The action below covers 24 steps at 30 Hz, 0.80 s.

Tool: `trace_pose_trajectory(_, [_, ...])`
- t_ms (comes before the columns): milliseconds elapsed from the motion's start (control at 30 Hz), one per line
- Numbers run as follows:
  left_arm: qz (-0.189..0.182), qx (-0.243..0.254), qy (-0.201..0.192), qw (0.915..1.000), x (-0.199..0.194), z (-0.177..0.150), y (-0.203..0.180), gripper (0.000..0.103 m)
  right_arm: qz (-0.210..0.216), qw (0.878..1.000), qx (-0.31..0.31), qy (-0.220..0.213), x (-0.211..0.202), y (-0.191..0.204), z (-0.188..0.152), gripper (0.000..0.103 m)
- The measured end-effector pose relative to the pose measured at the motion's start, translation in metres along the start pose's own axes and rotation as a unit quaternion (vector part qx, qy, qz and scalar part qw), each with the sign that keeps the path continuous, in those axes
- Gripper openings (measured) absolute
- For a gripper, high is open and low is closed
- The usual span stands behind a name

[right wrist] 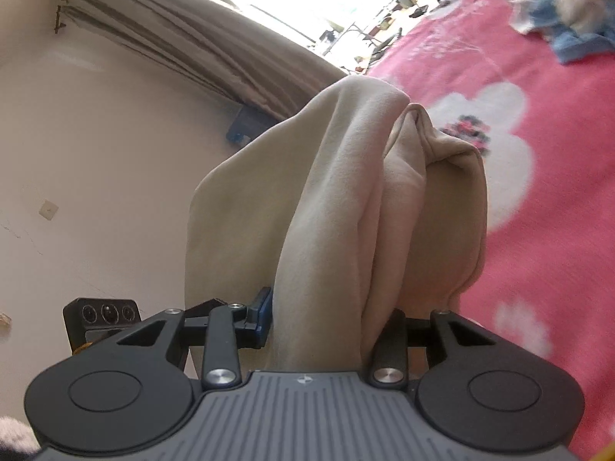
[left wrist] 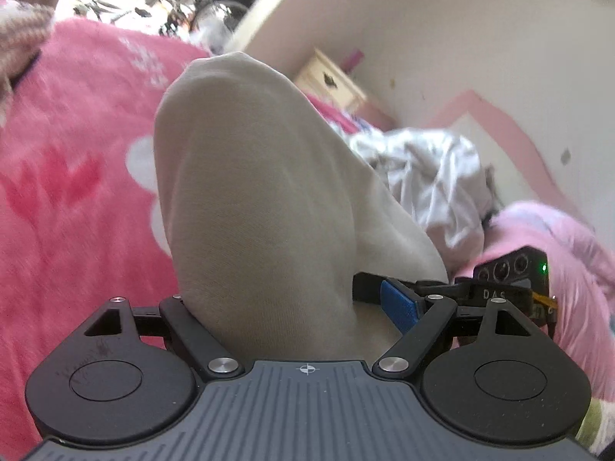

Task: Fold clothes
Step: 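Lift the folded hoodie with both grippers and carry it toward the pink knit stack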

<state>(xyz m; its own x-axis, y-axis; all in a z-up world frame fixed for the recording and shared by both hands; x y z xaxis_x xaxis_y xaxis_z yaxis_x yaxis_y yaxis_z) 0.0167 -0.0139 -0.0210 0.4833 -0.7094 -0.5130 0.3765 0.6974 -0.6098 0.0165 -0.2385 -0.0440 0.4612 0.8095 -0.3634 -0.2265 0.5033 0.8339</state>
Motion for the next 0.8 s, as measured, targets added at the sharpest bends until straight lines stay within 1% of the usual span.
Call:
trace_pose_trajectory(133, [0.019, -0.015, -0.041, 0.9989, -0.025, 0.034, 0.009, 0.083, 0.014, 1.000, -0.007, 0.008, 0.033, 0.030, 0.026, 0.042])
trace_pose_trajectory(267, [0.054, -0.007, -0.083, 0.9951, -0.059, 0.075, 0.021, 0.083, 0.029, 0.999, -0.029, 0.021, 0.081, 0.075, 0.054, 0.042])
trace_pose_trajectory(367, [0.081, -0.011, -0.123, 0.9891, -0.091, 0.113, 0.036, 0.083, 0.055, 0.998, -0.029, 0.028, 0.128, 0.115, 0.077, 0.042])
trace_pose_trajectory(467, [0.105, -0.026, -0.164, 0.9805, -0.127, 0.154, 0.061, 0.083, 0.079, 0.996, -0.026, 0.037, 0.182, 0.151, 0.097, 0.042])
trace_pose_trajectory(533, [0.124, -0.036, -0.181, 0.9750, -0.149, 0.180, 0.081, 0.082, 0.089, 0.995, -0.025, 0.045, 0.218, 0.172, 0.108, 0.042])
trace_pose_trajectory(667, [0.162, -0.056, -0.194, 0.9658, -0.179, 0.231, 0.131, 0.082, 0.091, 0.994, -0.007, 0.062, 0.288, 0.194, 0.125, 0.042])
trace_pose_trajectory(800, [0.172, -0.080, -0.199, 0.9615, -0.185, 0.267, 0.180, 0.082, 0.078, 0.994, 0.006, 0.072, 0.347, 0.199, 0.139, 0.042])
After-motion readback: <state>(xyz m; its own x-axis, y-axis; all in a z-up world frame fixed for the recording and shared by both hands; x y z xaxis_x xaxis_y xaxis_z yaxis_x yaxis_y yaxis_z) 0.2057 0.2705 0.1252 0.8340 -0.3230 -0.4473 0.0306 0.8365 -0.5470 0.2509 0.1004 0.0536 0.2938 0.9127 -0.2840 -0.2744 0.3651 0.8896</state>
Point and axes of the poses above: each gripper's, at about its wrist camera, not at the fingertips, and x roughly the way its jaws point, y to its left, z to its top, the point moved 6 cm from there along x, roughly the way its jaws point
